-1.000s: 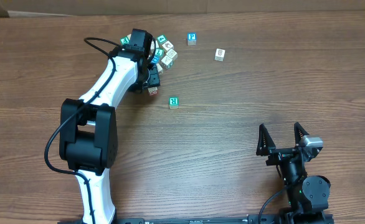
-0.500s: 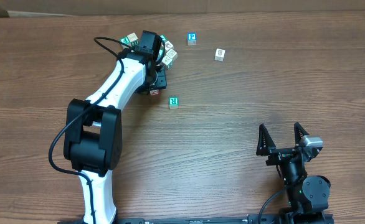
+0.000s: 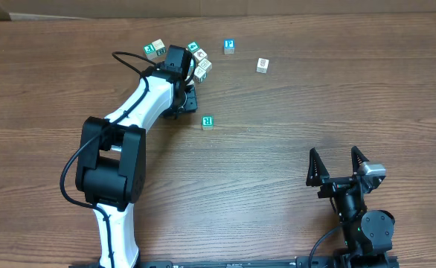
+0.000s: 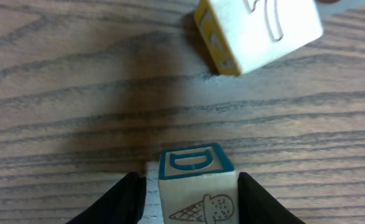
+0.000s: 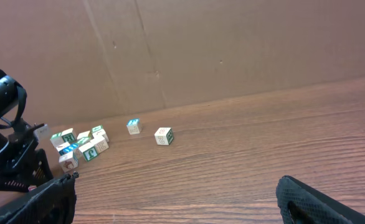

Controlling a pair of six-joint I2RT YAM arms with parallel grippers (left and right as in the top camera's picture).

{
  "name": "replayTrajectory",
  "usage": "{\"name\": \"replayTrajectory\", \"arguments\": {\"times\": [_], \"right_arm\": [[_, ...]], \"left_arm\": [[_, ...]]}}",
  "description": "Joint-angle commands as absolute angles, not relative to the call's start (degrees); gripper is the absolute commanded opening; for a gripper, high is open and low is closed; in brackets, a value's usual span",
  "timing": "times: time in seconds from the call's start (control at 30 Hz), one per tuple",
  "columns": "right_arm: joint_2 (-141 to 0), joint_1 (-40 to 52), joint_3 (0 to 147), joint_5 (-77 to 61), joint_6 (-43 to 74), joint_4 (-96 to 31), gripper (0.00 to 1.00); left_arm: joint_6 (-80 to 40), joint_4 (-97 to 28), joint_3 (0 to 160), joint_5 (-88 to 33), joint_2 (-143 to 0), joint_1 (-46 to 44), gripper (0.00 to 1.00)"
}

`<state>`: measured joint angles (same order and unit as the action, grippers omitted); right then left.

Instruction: Form a horizontal line

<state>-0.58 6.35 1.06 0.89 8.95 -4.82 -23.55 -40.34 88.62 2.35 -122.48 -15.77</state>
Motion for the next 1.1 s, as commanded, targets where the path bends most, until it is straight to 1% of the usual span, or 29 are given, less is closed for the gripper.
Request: {"name": "replayTrajectory", "arguments": {"times": [0.0,0.13,0.2,0.43,0.57,0.87,1.07], "right_arm": [[-0.16,5.98,0.47,1.39,8.91,-4.67,1.0],[-0.16,5.98,0.47,1.39,8.91,-4.67,1.0],[-0.16,5.98,0.47,1.39,8.91,-4.67,1.0],[-0.16,5.98,0.47,1.39,8.91,-4.67,1.0],[-0.16,5.98,0.47,1.39,8.91,-4.67,1.0],[-0.16,5.98,0.47,1.39,8.91,-4.67,1.0],[-0.16,5.98,0.47,1.39,8.91,-4.67,1.0]], "left_arm": [[-22.92,-39.05,88.14,2.98,-122.52,-15.94,0.43],[-22.9,-38.5,88.55,3.16,-122.5,-15.62,0.41],[-22.9,-38.76,89.17,3.09,-122.5,-15.42,0.37],[-22.9,-39.24,89.65,3.09,-122.48,-15.4,0.33],[-22.87,-40.82,89.95,3.09,-122.45,-15.4,0.24],[-22.74,-50.68,94.72,2.83,-120.14,-15.42,0.24],[-23.99,-56.38,95.7,0.38,-119.85,-15.42,0.25]]}}
